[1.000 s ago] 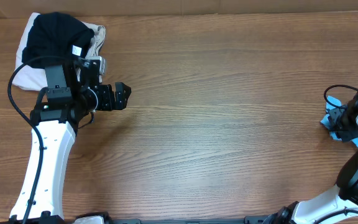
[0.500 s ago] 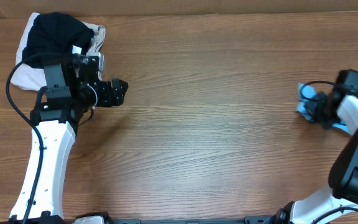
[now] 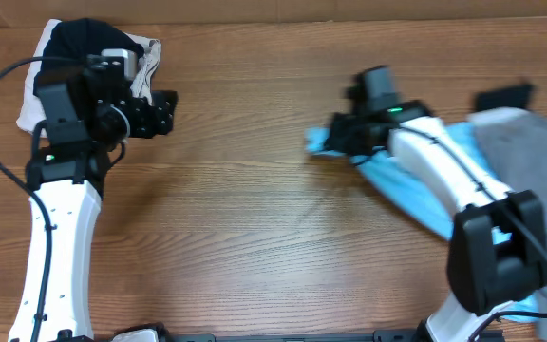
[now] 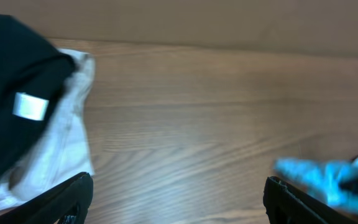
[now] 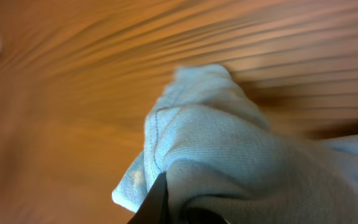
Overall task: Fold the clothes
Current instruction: 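Drag the blue T-shirt leftward to the table center with the right gripper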
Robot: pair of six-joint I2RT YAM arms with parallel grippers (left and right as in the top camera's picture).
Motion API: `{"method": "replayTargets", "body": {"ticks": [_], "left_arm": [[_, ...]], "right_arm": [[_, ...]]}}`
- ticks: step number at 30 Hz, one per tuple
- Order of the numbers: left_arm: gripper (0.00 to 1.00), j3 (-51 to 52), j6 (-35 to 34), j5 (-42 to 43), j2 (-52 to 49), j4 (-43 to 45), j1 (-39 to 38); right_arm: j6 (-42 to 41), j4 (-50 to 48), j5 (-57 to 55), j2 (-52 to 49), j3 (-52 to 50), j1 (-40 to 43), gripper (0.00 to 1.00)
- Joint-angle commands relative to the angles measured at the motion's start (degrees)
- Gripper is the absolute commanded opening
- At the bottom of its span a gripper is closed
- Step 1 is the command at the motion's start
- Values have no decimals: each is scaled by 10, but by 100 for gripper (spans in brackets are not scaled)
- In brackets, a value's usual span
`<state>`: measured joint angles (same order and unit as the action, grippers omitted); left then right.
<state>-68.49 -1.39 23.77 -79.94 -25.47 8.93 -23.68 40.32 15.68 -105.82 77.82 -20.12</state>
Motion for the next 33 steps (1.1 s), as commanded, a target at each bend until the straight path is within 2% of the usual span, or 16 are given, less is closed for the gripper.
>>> {"method": "replayTargets", "body": {"ticks": [1, 4, 7, 8, 10, 12, 14, 20, 21, 25, 29, 33], "left_arm": [[89, -18, -21, -12, 3, -2, 24], [89, -18, -20, -13, 3, -12, 27], [89, -18, -17, -13, 3, -23, 27], [89, -18, -13, -13, 3, -26, 27], [89, -18, -11, -14, 3, -31, 27], [89, -17, -12, -13, 3, -32, 27], [88, -17, -12, -12, 3, -33, 27], [86, -17, 0, 1, 2, -60, 1], [86, -17, 2, 1, 1, -67, -12], [85, -17, 16, -3, -12, -91, -74], [84, -17, 14, -4, -40, -112, -136], [83, -17, -4, -3, -85, -134, -196]], "right_arm": [[10, -4, 39, -1, 46, -100, 4], [10, -4, 2, -1, 60, -142, 4], [10, -3, -5, -1, 63, -145, 6], [10, 1, -3, -1, 63, -141, 18], [14, 14, 10, 0, 63, -127, 59], [15, 33, 16, 3, 63, -110, 78], [15, 55, 15, 10, 67, -90, 87], [38, 147, -20, 48, 94, 14, 96], [42, 167, -49, 54, 95, 35, 100], [43, 234, -186, 51, 89, 100, 100], [68, 242, -238, 34, 64, 134, 100], [77, 199, -277, 21, 30, 139, 100]]}}
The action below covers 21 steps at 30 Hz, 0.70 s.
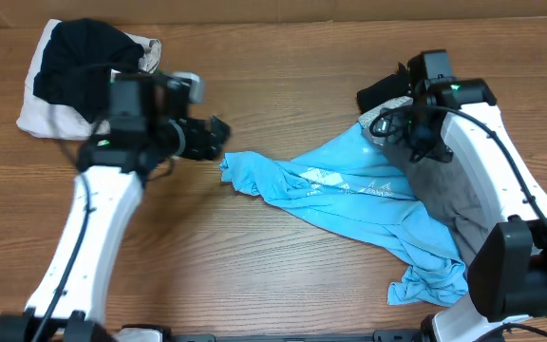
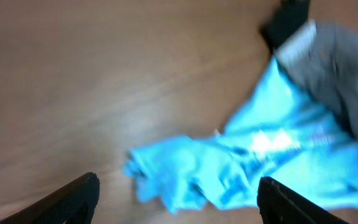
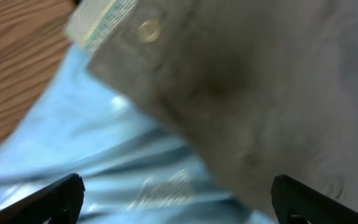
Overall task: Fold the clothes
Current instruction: 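Drag the blue T-shirt leftward to the table center with the right gripper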
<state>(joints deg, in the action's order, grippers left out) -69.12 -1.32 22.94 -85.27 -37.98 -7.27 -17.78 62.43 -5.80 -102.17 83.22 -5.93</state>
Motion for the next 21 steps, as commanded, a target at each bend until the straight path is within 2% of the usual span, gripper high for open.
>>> {"method": "replayTargets", "body": {"ticks": [1, 5, 9, 17, 19, 21], "left_arm": [[82, -11, -4, 5, -45, -11, -50], [83, -11, -3, -22, -122, -6, -123], [83, -11, 1, -45, -184, -2, -163], [83, -11, 1, -56, -250, 0, -179], [83, -11, 1, -55, -253, 5, -179], [83, -11, 1, -56, -253, 10, -179]], "right_arm": [[18, -37, -73, -17, -31, -2, 100], [64, -78, -77, -17, -49, -2, 100], [88, -98, -74, -21, -64, -2, 100], [104, -111, -61, -82, -70, -2, 100], [104, -112, -62, -104, -70, -2, 97], [103, -117, -62, -127, -70, -2, 88]]}}
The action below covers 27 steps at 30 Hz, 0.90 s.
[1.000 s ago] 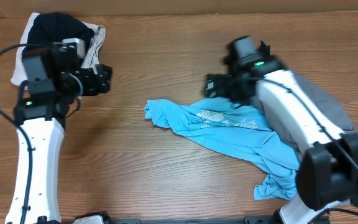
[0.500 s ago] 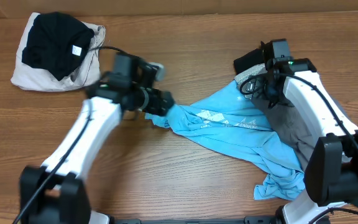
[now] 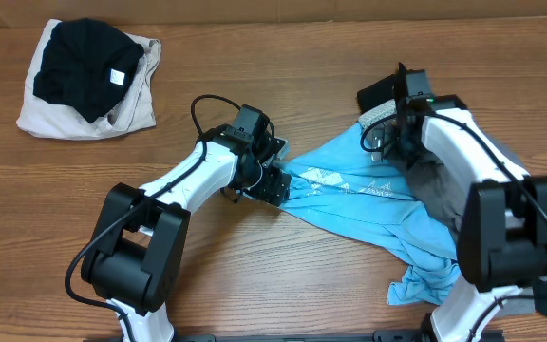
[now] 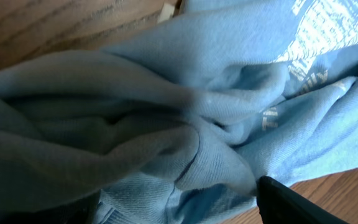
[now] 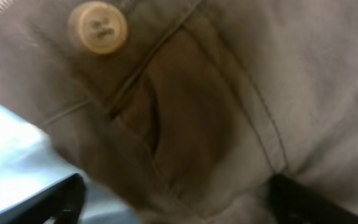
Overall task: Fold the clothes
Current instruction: 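Drag the blue T-shirt leftward to the table center with the right gripper, then release the T-shirt and lift the right gripper away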
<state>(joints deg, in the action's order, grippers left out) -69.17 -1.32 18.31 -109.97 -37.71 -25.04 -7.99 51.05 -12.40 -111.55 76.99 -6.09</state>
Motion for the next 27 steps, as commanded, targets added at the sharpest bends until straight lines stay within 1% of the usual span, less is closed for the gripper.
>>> {"method": "replayTargets", "body": {"ticks": [1, 2, 3, 4, 8, 9, 14, 18, 21, 27], "left_arm": [[83, -11, 1, -9, -6, 10, -1], [82, -11, 0, -9, -6, 13, -1], [82, -11, 0, -9, -6, 16, -1], [81, -11, 0, -9, -6, 16, -1], [76, -11, 0, -9, -6, 18, -1], [75, -11, 0, -9, -6, 20, -1], [75, -11, -4, -10, -6, 22, -1], [75, -11, -9, -26, -6, 22, -1], [75, -10, -16, -44, -6, 20, -1], [75, -10, -17, -44, -7, 19, -1]], "right_arm": [[5, -8, 4, -41, -8, 0, 80], [1, -16, 3, -54, -8, 2, 72], [-22, -29, -13, -70, -8, 5, 58], [-33, -35, -22, -77, -8, 7, 51], [-88, -51, -61, -83, -7, 25, 9], [-100, -52, -65, -82, -3, 34, 4], [-116, -42, -50, -82, 25, 100, 4], [-113, -15, -24, -82, 71, 164, 4], [-93, 20, 23, -82, 143, 222, 4], [-81, 82, 31, -82, 277, 282, 4]]}}
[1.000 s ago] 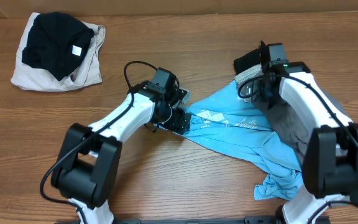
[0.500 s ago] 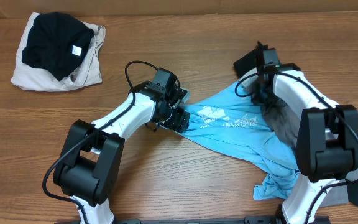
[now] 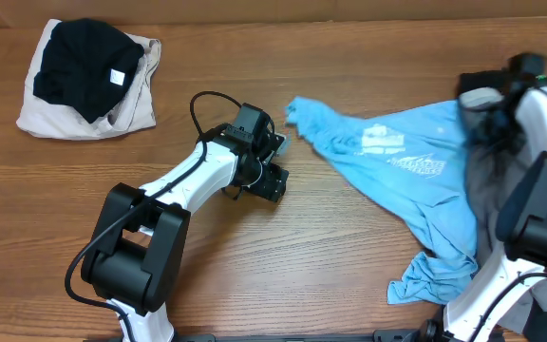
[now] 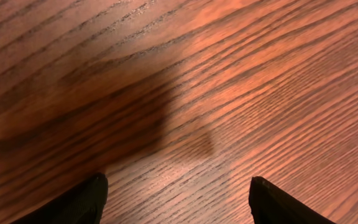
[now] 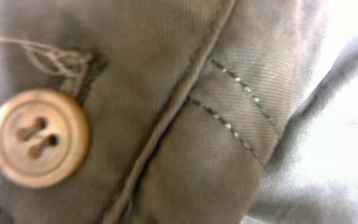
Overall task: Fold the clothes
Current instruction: 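Release the T-shirt and lift the right gripper away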
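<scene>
A light blue T-shirt lies spread from the table's middle toward the front right corner. My left gripper is open over bare wood, left of the shirt's tip, and its fingers hold nothing. At the far right, my right gripper is shut on the grey trousers, which hang blurred below it. In the right wrist view the trouser cloth and a tan button fill the frame and hide the fingers.
A black garment on a pale cloth lies at the back left corner. A black cable loops above the left arm. The shirt's crumpled end sits by the right arm's base.
The right gripper has moved to the far right with the grey trousers. The blue shirt has shifted right and back, off the left gripper. That gripper stays in place, open over bare wood.
First the right gripper held the blue shirt's tip at mid-table while the left hung open by the back-left pile. Then the shirt lay spread, with both grippers open near it. Later the left pressed on the shirt's tip and the right on the trousers, now carried right.
</scene>
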Robot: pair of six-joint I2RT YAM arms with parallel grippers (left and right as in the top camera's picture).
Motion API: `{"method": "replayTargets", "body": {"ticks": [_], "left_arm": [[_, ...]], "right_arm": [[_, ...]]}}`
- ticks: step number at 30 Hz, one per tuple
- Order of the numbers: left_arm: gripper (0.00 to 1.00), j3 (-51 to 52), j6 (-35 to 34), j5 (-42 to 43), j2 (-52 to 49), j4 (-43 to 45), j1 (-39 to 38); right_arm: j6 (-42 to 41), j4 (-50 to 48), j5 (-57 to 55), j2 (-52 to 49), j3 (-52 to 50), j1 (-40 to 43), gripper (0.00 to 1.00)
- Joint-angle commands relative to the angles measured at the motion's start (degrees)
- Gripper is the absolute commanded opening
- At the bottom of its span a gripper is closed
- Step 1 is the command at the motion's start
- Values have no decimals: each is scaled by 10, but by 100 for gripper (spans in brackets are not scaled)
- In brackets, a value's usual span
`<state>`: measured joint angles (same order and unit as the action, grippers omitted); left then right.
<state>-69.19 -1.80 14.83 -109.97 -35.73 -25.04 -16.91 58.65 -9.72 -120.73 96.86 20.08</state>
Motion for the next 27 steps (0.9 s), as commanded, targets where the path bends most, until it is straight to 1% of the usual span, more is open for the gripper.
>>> {"method": "replayTargets", "body": {"ticks": [1, 5, 12, 14, 18, 21, 24, 25, 27], "left_arm": [[75, -10, -12, -9, -7, 0, -1], [76, -10, -13, -16, -7, 0, -1], [78, -10, -15, -17, -7, 3, -1], [78, -10, -16, -17, -7, 4, -1], [79, -10, -17, -17, -7, 2, -1], [79, -10, -23, -17, -7, 3, -1], [80, -10, -23, -17, -7, 2, -1], [80, -10, -23, -17, -7, 3, -1], [80, -10, -23, -17, -7, 5, 0]], "right_arm": [[9, 17, 4, 10, 101, 32, 4], [8, 50, 12, 10, 155, 74, 4], [3, 63, 55, 10, 162, 123, 4], [-12, 64, 52, 10, 164, 131, 7], [-44, 71, 46, 10, 172, 164, 7], [-70, 90, 49, 10, 195, 208, 7], [-71, 103, 62, 10, 233, 232, 7], [-69, 108, 68, 10, 250, 236, 8], [-67, 118, 74, 10, 285, 238, 17]]}}
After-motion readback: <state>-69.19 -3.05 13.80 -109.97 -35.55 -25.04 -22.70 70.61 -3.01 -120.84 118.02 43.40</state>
